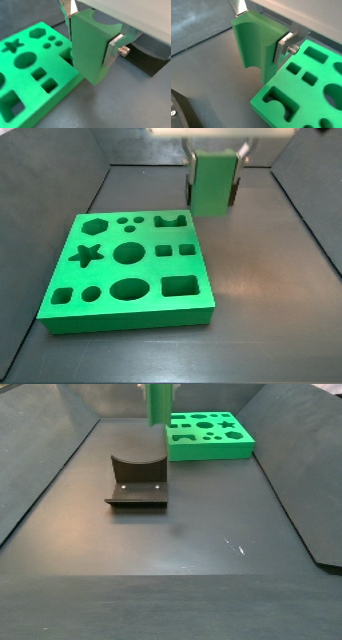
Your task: Insert the arch object.
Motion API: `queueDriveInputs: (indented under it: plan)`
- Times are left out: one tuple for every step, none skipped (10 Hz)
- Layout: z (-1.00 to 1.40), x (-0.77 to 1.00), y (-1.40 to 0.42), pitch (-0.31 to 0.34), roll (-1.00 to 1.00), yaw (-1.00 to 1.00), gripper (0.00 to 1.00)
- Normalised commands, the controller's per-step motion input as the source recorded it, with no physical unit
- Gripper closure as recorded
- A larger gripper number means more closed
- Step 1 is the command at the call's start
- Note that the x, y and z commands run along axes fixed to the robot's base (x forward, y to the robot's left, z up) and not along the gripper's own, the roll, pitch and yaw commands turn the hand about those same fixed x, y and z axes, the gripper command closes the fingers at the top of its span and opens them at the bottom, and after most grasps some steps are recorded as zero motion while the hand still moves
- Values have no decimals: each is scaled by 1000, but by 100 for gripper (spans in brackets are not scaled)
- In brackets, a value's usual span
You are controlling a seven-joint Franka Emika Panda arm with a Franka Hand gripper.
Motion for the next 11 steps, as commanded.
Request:
queueDriveInputs:
  plan:
    - [-226,-531,0,-200,149,320,100]
    - [0,-314,-160,-34,284,397,100]
    - [0,-660,-80,-16,347,166,100]
    - [51,-737,0,29,367,0,100]
    - [-34,-623,20,0,273,-29,100]
    - [-231,-474,63,0,207,-123,100]
    - [-400,0,0,-34,0,-120,100]
    - [-603,46,0,-33,23,-34,100]
    - [-803,191,86,-50,0,0,100]
    - [-960,0,220,-61,39,0,100]
    - [-840,-474,186,-159,0,0,100]
